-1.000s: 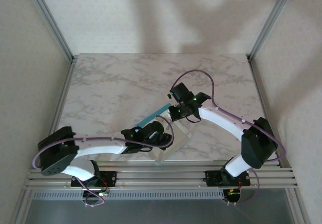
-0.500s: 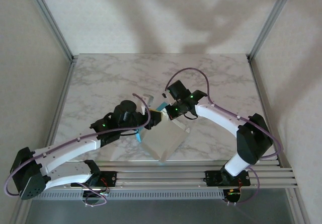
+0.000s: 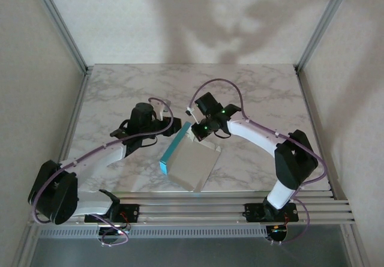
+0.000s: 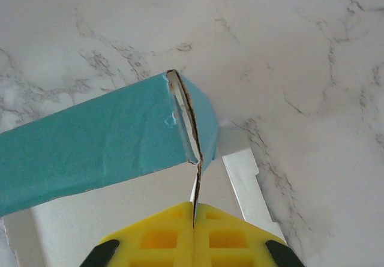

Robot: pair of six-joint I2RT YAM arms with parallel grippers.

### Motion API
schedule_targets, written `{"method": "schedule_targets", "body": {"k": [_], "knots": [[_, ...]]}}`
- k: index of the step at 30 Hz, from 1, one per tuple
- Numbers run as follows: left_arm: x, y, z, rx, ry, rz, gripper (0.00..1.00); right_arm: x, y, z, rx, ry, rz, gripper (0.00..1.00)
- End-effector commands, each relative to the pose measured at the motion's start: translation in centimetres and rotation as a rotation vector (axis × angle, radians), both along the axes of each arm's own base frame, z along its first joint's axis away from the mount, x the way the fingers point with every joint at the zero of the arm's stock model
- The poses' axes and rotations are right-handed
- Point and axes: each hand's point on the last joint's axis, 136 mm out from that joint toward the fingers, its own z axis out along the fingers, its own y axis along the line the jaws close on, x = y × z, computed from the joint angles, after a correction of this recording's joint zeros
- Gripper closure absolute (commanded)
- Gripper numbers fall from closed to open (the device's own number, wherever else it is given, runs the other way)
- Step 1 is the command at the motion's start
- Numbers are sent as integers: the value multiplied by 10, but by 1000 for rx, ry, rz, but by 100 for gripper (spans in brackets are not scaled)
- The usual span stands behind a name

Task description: Fold the paper box

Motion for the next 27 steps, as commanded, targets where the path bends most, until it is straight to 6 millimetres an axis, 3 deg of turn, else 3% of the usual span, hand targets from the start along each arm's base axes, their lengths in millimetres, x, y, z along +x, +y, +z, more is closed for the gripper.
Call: {"method": "schedule_targets", "body": {"k": [1,9,27], "knots": [[9,-11,15,-65,-105,-75,58,-10,3,-13,-28,60,61,100],[20,-19,-4,-107,-84,-124,52,-9,4,-16,-36,64,75,100],[25,-18,-47,-42,-19,-118,51,-9,4,-19,-54,75,79,100]]}}
